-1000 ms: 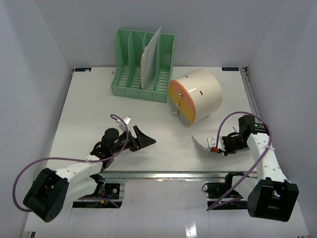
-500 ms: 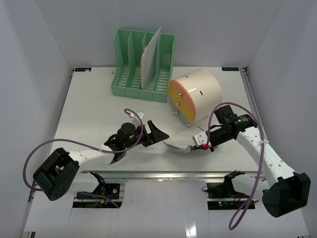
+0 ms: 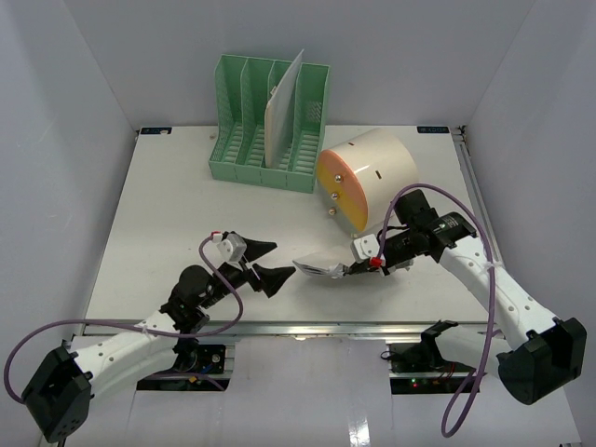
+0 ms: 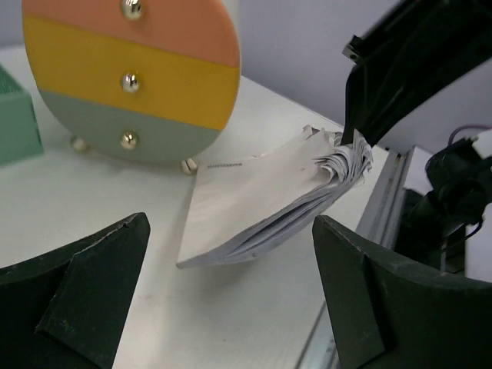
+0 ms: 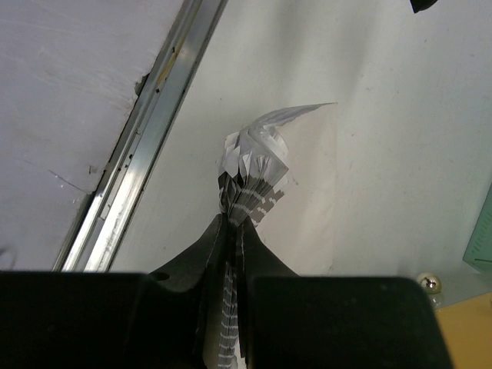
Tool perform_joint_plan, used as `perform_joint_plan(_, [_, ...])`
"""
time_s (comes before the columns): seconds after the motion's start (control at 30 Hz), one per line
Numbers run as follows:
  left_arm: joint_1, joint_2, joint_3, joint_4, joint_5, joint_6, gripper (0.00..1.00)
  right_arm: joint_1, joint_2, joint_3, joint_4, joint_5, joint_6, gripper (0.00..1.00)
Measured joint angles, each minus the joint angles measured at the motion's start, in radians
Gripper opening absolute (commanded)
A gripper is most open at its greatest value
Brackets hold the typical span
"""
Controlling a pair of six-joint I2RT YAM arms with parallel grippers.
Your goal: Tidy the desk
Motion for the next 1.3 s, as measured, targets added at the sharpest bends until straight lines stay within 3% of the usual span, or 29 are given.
perform_joint_plan(0.23, [0.0,0.042,-0.039,0.108,0.16,0.424,0.98,0.003,-0.004,0.076,0.002,-0.067,0.059,0.08])
perform_joint_plan(0.4, [0.0,0.103,-0.114,0.238,0.22,0.581,0.98,0.004,-0.014,0.144,-0.016,-0.126,0.08,0.08])
perform_joint_plan(0.63, [0.0,0.192,-0.075,0.285,0.255,0.711,0.97,0.006,-0.042,0.18,-0.072,-0.185,0.079,0.08])
perform_joint_plan(0.83, [0.0,0.218,-0.014,0.291,0.317,0.717,0.79,0.006,-0.056,0.18,-0.073,-0.208,0.1,0.08])
perform_joint_plan(1.13, [0.0,0.219,0.063,0.241,0.5,0.58,0.56,0.006,-0.054,0.177,0.012,-0.225,0.181,0.08])
perform_joint_plan(1.2, [0.0,0.225,0.085,0.231,0.537,0.553,0.44,0.006,-0.05,0.177,0.036,-0.23,0.204,0.08])
perform_joint_plan(1.3, [0.002,0.247,0.11,0.213,0.57,0.514,0.17,0.005,-0.043,0.176,0.067,-0.231,0.237,0.08])
